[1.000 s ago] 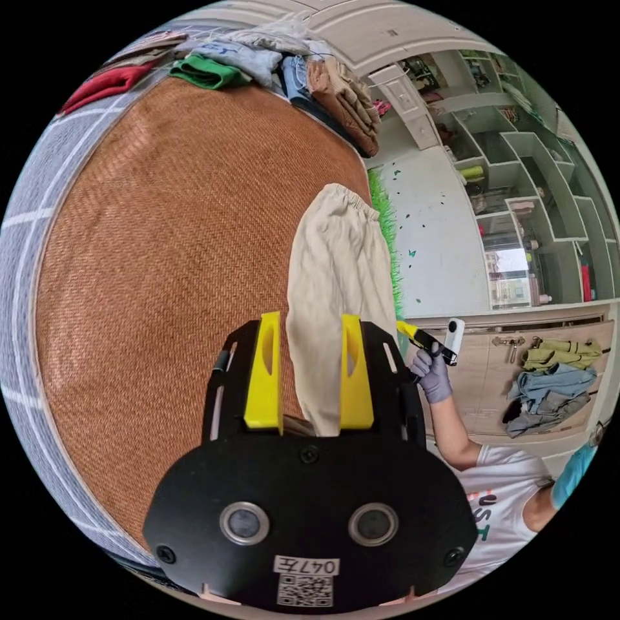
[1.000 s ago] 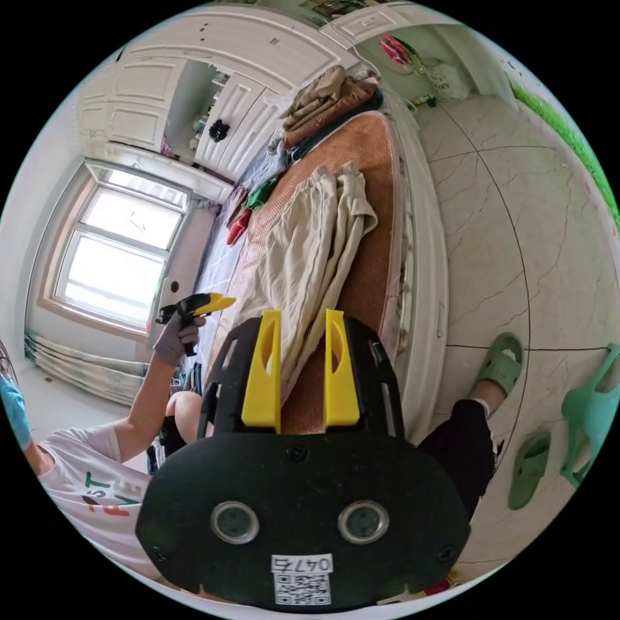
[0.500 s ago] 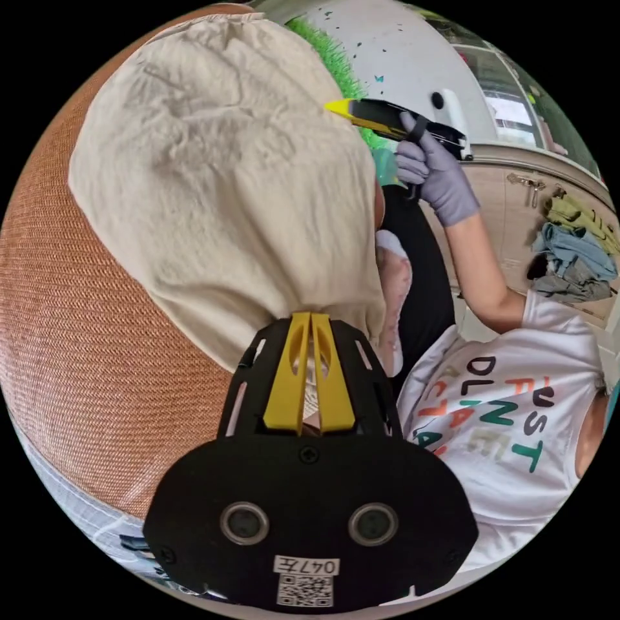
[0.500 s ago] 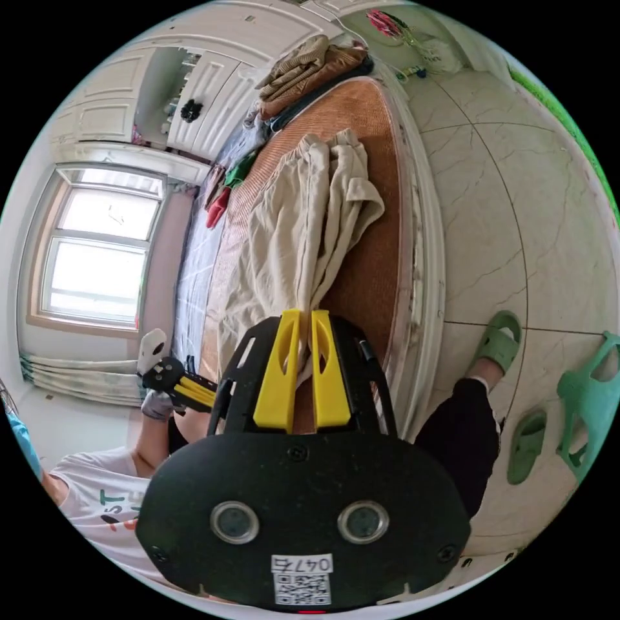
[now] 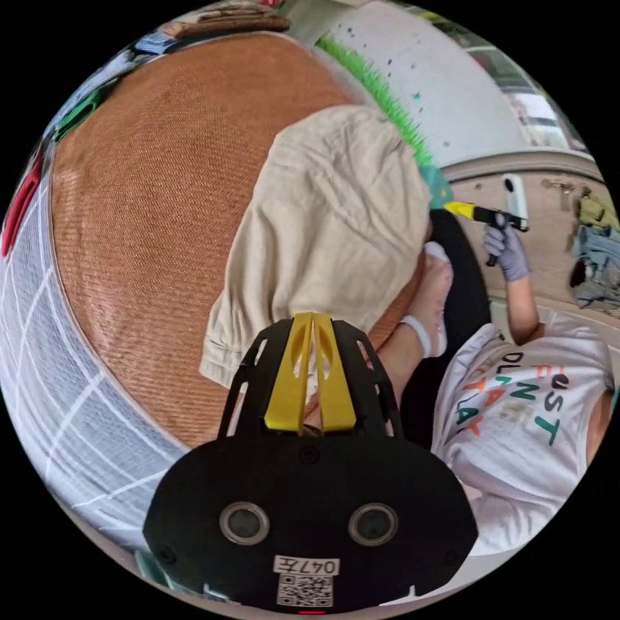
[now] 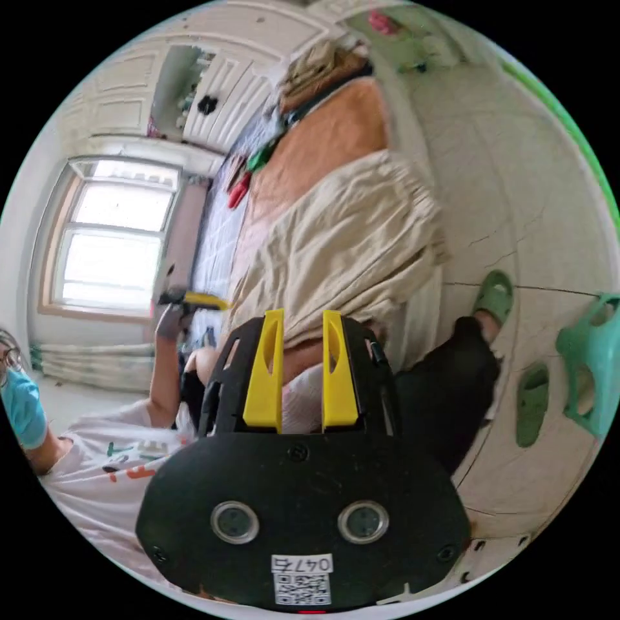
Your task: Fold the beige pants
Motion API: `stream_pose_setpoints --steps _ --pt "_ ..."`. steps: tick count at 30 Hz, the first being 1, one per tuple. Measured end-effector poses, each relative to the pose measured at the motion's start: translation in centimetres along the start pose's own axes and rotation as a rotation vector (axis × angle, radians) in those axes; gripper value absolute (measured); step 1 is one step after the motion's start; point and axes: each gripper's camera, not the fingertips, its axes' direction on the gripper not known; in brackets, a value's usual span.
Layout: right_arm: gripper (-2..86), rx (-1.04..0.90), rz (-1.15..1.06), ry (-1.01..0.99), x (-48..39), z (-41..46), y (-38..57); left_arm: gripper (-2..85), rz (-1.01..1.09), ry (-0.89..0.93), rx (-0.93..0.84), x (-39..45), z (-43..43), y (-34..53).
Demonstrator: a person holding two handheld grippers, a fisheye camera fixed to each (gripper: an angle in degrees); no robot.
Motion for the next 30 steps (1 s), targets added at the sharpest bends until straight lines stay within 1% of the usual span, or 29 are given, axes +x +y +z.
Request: stream_pose_setpoints --steps 1,2,3,5,7,8,9,10,11,13,15,16,17,19,20,22,24,26,27,30 --pt "6.8 0.052 0.018 0.038 0.5 -1.1 -0.2 -0.8 0.002 0.031 0.029 0.1 0.0 0.6" --pt "7.5 0.15 0.066 0.107 1.7 -3.0 -0.7 -0.8 0.011 0.089 0.056 0.3 0.6 1.4" --pt "8.2 0.228 0.109 0.144 3.1 -4.3 -1.6 -0.8 0.016 0.127 0.037 0.4 1.8 1.8" --pt "9.0 0.279 0.166 0.162 5.5 -4.9 -3.7 -0.8 -0.007 0.111 -0.038 0.4 4.2 1.9" --pt "9.1 0.246 0.209 0.19 7.5 -4.1 -6.3 -0.8 -0.024 0.082 -0.084 0.5 5.9 1.9" --pt "6.9 0.19 0.225 0.221 8.5 -3.0 -8.0 -0.8 -0.034 0.076 -0.08 0.6 6.3 1.9" --pt "2.6 0.108 0.228 0.228 9.3 -1.7 -9.5 -0.8 -0.039 0.067 -0.072 0.6 6.3 1.9" --pt "2.0 0.058 0.217 0.207 9.6 -1.1 -10.2 -0.8 -0.039 0.064 -0.069 0.7 6.3 2.0" --pt "0.8 0.003 0.193 0.137 9.8 -0.5 -11.0 -0.8 -0.036 0.056 -0.06 0.8 6.1 2.1" --pt "0.3 0.06 0.171 0.135 8.5 -2.5 -10.9 -0.8 -0.03 0.043 -0.056 0.9 5.8 2.4" --pt "0.1 0.143 0.084 0.143 5.5 -6.5 -9.5 -0.8 -0.035 0.015 -0.073 0.7 5.4 2.8" --pt "0.2 0.153 0.072 0.156 5.1 -7.4 -9.1 -0.8 -0.036 0.017 -0.078 0.5 5.3 2.9" --pt "0.3 0.154 0.073 0.191 5.1 -8.3 -8.5 -0.8 -0.037 0.031 -0.087 0.2 5.2 2.9" --pt "1.1 0.079 0.119 0.226 7.0 -7.3 -8.4 -0.8 -0.027 0.057 -0.117 -0.3 5.5 2.6" --pt "2.1 0.021 0.168 0.229 9.2 -5.9 -8.4 -0.8 -0.016 0.075 -0.143 -0.5 6.0 2.3" --pt "6.7 -0.008 0.261 0.178 12.5 -4.4 -7.9 -0.8 -0.003 0.093 -0.16 -0.6 6.5 2.1" --pt "19.0 0.086 0.423 0.008 16.2 -3.9 -6.0 -0.8 0.016 0.102 -0.145 -0.4 6.7 2.6" --pt "23.3 0.089 0.515 -0.101 18.3 -2.8 -5.0 -0.8 0.023 0.114 -0.107 -0.6 6.6 3.6" --pt "24.0 0.062 0.532 -0.161 19.1 -2.3 -5.1 -0.8 0.021 0.135 -0.078 -0.8 6.4 4.3" --pt "21.9 0.022 0.542 -0.146 19.6 -2.4 -6.2 -0.8 0.038 0.173 -0.035 -1.1 6.3 5.5"
